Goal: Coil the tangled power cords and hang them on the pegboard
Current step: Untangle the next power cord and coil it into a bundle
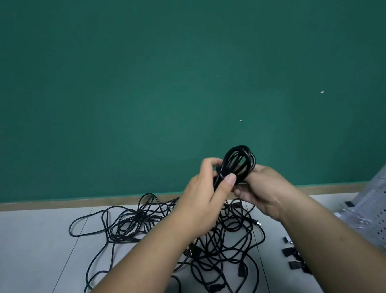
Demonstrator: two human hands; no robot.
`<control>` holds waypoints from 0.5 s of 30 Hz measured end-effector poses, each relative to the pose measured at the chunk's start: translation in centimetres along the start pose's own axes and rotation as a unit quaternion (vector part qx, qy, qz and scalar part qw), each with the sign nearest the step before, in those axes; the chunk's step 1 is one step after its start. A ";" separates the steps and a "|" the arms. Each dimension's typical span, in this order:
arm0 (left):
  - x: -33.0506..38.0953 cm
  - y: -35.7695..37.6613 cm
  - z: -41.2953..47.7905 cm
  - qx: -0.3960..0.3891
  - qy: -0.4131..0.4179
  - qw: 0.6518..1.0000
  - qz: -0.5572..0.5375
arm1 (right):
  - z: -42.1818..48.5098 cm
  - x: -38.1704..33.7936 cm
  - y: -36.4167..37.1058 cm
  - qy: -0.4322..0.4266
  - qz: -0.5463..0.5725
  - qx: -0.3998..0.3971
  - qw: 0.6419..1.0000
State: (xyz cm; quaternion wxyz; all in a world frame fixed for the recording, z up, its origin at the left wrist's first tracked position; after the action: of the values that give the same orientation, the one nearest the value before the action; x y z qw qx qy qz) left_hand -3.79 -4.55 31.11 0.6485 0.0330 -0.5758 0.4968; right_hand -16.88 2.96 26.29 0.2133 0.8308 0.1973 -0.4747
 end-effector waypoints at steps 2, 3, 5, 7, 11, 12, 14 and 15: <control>-0.6 -0.4 0.2 0.027 -0.018 0.999 0.022 | -0.3 0.1 0.5 -0.017 0.005 0.005 1.000; -0.9 -0.7 0.3 0.041 -0.029 0.998 0.029 | -0.6 0.0 0.7 -0.027 0.016 0.006 0.999; -1.2 -1.0 0.5 0.063 -0.044 0.996 0.053 | -1.2 -0.4 1.2 -0.046 0.056 0.014 0.997; -1.4 -1.4 0.7 0.078 -0.058 0.992 0.082 | -2.1 -1.1 1.6 -0.058 0.101 0.019 0.993; -1.2 -1.6 0.8 0.094 -0.052 0.987 0.121 | -3.6 -1.9 2.6 -0.135 0.035 -0.027 0.990; -1.1 -1.4 0.8 0.092 -0.048 0.986 0.127 | -4.0 -2.1 2.9 -0.159 0.013 -0.042 0.986; -1.0 -1.0 0.5 0.084 -0.045 0.985 0.140 | -4.2 -2.2 2.9 -0.188 0.005 -0.045 0.981; -1.0 -0.8 0.4 0.080 -0.044 0.984 0.150 | -4.1 -2.3 2.7 -0.197 0.007 -0.037 0.980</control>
State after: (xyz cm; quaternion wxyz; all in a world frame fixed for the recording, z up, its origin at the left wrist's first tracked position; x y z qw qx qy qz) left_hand -3.37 -5.78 30.91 0.5363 0.0200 -0.5601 0.6311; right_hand -13.65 2.66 30.67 0.2820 0.7137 0.1634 -0.6200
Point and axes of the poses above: each hand's wrist, its own z-axis towards the middle knuckle, its own y-axis out of the palm, x = y × z, the point moved 8 cm from there along z, towards the middle knuckle, and after that the axes turned 13 degrees about x, right-handed, at the moved point
